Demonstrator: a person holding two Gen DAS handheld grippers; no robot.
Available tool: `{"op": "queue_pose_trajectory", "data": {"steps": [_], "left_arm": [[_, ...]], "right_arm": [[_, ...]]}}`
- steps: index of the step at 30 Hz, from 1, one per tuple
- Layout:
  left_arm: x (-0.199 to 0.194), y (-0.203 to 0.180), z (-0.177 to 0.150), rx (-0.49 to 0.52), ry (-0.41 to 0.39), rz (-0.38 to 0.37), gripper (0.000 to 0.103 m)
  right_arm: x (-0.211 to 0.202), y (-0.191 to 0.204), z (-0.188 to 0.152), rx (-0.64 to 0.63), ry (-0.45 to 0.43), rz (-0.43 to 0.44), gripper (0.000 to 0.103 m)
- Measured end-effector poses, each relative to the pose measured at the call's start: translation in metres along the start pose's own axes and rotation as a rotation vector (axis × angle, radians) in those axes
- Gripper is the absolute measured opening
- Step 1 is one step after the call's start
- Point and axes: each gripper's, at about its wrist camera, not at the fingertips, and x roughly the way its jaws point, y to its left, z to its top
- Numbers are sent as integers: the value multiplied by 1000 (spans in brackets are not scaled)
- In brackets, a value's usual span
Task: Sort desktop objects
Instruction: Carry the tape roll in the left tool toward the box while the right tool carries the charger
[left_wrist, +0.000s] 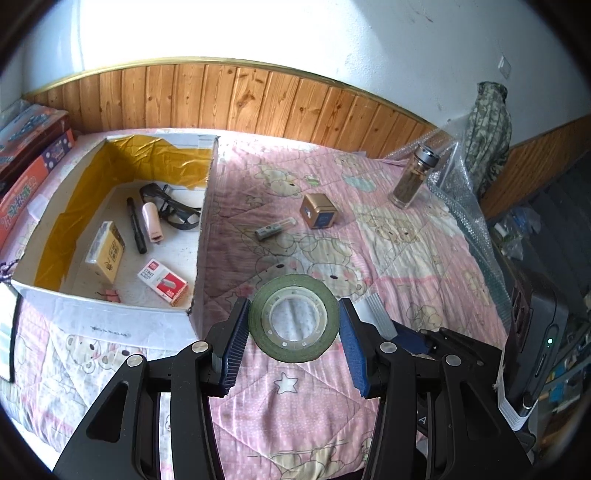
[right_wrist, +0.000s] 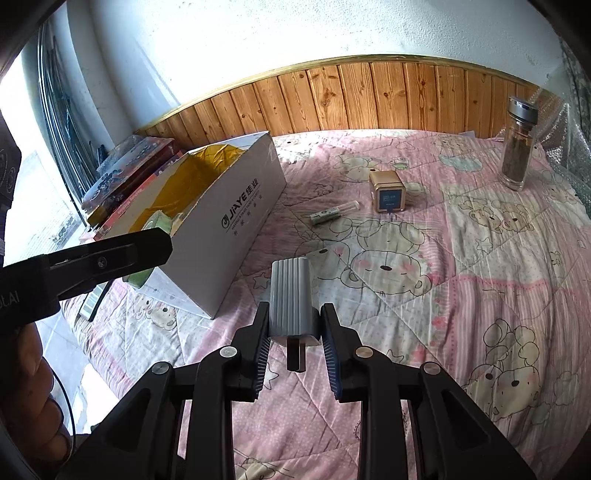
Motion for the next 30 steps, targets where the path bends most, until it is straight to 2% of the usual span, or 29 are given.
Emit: {"op": "queue_pose_trajectory", "data": {"steps": [10, 15, 21, 30], "left_arm": [[-21, 46, -1, -109, -38, 10, 49], [-26, 73, -3, -167, -51, 25, 49], [-30, 97, -7, -219, -45, 22, 49], [-32, 120, -4, -260, -49, 25, 49]], "right_arm": [[-1, 49, 15, -128, -3, 26, 23], [17, 65, 16, -187, 31, 28, 23], [12, 83, 24, -229, 9, 52, 23], [-3, 114, 54, -293, -39, 90, 23]]}}
